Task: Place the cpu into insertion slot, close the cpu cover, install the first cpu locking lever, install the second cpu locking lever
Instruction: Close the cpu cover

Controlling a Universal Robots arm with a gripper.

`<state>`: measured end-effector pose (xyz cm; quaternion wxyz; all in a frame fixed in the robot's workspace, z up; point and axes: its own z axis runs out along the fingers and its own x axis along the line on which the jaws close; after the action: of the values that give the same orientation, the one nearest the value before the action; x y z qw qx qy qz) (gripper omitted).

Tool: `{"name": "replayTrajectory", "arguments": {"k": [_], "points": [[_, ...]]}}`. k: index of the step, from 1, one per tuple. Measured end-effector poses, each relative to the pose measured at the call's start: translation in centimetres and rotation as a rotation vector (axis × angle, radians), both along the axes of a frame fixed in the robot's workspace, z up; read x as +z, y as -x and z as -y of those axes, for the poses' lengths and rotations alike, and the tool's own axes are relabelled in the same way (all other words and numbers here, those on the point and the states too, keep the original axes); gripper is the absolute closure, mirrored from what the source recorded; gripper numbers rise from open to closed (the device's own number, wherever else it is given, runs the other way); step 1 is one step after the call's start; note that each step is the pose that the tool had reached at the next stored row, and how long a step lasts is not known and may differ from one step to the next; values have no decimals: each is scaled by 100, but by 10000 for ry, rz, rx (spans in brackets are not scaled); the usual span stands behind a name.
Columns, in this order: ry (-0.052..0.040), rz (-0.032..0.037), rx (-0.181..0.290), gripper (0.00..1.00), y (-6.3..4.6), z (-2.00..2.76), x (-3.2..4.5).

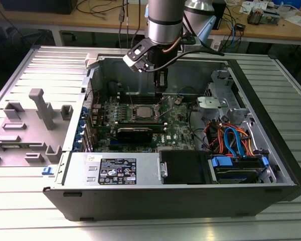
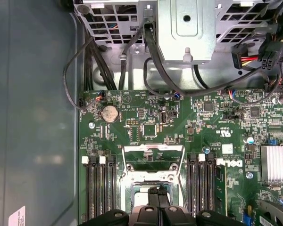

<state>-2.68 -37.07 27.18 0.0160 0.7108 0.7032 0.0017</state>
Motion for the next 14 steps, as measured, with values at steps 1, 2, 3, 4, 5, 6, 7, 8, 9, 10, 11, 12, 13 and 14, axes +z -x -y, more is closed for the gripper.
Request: {"name": "replayTrajectory", "arguments": {"k": [1, 2, 3, 4, 5, 6, 7, 8, 9, 10, 11, 12, 13, 14], "points": [[-1, 0, 0, 89, -6, 0, 0], [0, 0, 0, 89, -15, 0, 0], [0, 0, 0, 89, -22, 0, 0], [0, 0, 0, 89, -32, 0, 0], [0, 0, 0, 89, -40, 0, 0], [0, 0, 0, 89, -48, 0, 0], [0, 0, 1, 89, -59, 0, 0], [0, 0, 1, 89, -67, 0, 0], [0, 0, 1, 89, -73, 0, 0], [0, -1, 0, 89, -81, 0, 0], [0, 0, 0, 89, -89, 0, 0], [0, 0, 1, 89, -100, 0, 0], [0, 1, 0, 89, -110, 0, 0], [0, 0, 0, 89, -119, 0, 0]]}}
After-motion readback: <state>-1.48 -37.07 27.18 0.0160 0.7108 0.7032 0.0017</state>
